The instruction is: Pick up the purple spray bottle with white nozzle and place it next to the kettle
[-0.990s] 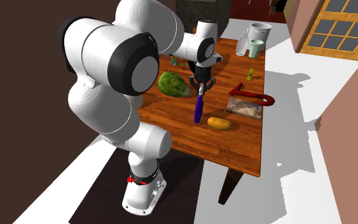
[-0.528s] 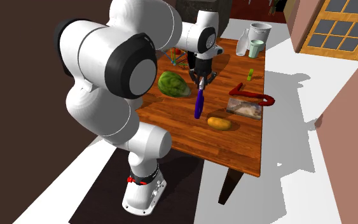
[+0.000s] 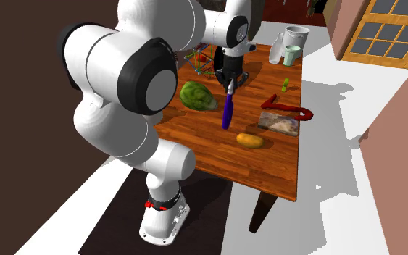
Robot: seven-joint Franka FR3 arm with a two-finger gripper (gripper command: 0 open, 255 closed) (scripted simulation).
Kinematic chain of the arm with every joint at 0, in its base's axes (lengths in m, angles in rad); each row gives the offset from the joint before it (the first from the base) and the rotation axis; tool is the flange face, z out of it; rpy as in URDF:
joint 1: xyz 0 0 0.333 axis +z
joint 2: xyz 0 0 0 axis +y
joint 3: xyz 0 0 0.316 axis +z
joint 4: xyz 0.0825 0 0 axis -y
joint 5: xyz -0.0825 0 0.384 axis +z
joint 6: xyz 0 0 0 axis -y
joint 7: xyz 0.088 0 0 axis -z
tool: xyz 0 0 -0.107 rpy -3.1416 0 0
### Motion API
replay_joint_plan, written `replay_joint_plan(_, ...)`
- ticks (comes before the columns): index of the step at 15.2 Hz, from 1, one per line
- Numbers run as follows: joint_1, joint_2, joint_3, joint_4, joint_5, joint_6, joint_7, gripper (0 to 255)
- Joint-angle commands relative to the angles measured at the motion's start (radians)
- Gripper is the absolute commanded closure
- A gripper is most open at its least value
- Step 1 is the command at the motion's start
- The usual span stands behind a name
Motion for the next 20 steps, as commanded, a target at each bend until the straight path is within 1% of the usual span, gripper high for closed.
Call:
replay_joint_plan(1,0.001,-0.001,0.003,0.028,0.002,-0.029,0.000,255)
replay_joint_plan(20,0.011,0.023,0.019,0.303,0.018,-0.282,-0.007,255)
